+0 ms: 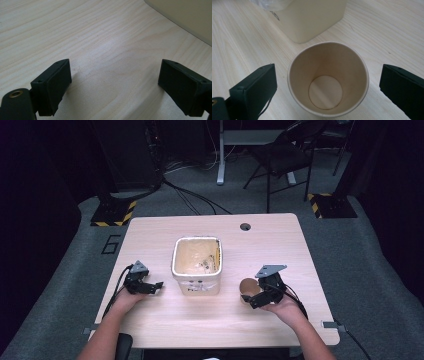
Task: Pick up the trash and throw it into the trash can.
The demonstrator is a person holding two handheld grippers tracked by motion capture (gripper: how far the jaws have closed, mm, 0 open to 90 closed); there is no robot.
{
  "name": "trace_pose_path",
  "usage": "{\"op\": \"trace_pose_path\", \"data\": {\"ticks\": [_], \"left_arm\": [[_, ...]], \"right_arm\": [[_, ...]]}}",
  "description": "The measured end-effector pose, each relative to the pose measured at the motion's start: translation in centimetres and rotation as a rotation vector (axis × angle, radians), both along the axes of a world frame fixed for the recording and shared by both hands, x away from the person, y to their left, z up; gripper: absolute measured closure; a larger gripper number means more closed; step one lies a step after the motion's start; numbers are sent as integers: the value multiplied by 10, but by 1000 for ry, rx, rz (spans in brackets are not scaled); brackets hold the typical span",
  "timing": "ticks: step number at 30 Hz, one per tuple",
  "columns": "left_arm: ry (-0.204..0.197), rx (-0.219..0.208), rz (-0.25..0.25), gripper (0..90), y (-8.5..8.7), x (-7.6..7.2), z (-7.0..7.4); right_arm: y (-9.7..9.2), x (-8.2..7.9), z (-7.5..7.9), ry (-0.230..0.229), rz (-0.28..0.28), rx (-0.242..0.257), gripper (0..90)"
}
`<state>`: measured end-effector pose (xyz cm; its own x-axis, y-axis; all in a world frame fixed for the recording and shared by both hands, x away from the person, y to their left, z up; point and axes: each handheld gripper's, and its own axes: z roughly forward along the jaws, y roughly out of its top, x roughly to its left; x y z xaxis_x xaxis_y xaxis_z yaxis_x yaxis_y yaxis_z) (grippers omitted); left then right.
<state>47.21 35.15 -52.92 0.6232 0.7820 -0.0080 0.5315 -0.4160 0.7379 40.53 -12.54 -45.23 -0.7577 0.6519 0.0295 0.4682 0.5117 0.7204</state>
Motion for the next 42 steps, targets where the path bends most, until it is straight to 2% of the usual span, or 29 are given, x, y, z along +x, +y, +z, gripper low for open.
{"op": "trace_pose_path", "data": {"ticks": [6,10,18,34,42], "left_arm": [[0,0,0,113,0,0,0],[0,0,0,113,0,0,0],[0,0,0,113,0,0,0],[0,0,0,113,0,0,0],[0,0,0,113,0,0,0]], "right_arm": [[5,7,-6,14,2,-25,21],[8,11,-8,38,3,-38,118],[7,10,-6,42,3,-33,158],[10,7,21,-4,27,-34,165],[12,7,34,-6,39,-45,166]]}}
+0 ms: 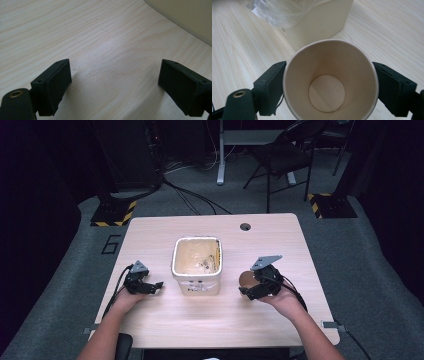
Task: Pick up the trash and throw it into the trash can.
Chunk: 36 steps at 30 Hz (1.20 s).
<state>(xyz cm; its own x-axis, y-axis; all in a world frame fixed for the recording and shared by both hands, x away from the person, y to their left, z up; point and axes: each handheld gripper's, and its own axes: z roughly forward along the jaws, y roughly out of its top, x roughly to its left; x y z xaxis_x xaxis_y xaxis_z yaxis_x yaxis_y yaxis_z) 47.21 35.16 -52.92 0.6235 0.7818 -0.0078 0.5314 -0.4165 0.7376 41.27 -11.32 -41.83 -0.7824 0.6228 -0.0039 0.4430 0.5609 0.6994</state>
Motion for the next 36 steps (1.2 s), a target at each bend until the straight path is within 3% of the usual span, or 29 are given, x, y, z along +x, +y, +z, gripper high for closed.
{"op": "trace_pose_path", "data": {"ticks": [19,36], "left_arm": [[0,0,0,113,0,0,0],[0,0,0,113,0,0,0]], "right_arm": [[7,2,46,-29,42,1,169],[25,10,84,-41,69,-34,171]]}}
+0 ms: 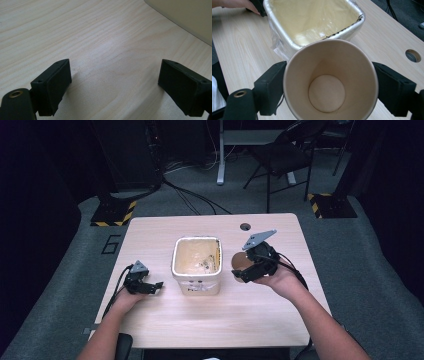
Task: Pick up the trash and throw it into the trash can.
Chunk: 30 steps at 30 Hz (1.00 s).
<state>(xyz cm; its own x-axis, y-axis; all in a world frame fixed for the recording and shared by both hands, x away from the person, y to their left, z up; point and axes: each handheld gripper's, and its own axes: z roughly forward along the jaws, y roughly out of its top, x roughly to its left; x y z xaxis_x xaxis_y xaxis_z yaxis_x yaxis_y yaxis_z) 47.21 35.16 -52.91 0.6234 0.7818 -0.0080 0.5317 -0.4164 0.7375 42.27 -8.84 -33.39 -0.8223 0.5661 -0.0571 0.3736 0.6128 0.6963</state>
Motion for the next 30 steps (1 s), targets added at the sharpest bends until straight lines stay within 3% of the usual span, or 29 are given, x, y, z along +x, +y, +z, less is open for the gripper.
{"op": "trace_pose_path", "data": {"ticks": [10,30], "left_arm": [[0,0,0,113,0,0,0],[0,0,0,113,0,0,0]], "right_arm": [[5,13,12,-5,8,21,171],[37,32,38,-24,50,36,171]]}}
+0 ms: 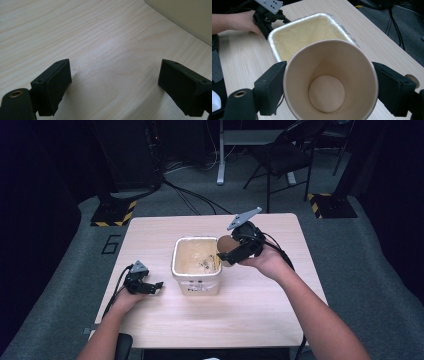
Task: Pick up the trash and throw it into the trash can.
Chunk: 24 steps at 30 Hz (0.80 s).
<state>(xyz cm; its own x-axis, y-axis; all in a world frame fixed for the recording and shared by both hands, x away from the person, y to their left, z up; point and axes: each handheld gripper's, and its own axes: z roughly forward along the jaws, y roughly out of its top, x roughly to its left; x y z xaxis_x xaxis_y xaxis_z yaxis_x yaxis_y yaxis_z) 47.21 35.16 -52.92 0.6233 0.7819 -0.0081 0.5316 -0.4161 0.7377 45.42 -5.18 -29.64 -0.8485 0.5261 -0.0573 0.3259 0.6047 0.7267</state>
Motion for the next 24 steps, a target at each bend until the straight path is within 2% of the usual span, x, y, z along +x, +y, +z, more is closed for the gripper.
{"op": "trace_pose_path", "data": {"ticks": [15,18,24], "left_arm": [[0,2,-3,113,0,0,0],[0,3,-4,113,0,0,0],[1,-2,-2,113,0,0,0]], "right_arm": [[24,18,12,-24,34,-3,171],[30,19,14,-10,30,1,171],[43,23,13,-17,46,5,171]]}}
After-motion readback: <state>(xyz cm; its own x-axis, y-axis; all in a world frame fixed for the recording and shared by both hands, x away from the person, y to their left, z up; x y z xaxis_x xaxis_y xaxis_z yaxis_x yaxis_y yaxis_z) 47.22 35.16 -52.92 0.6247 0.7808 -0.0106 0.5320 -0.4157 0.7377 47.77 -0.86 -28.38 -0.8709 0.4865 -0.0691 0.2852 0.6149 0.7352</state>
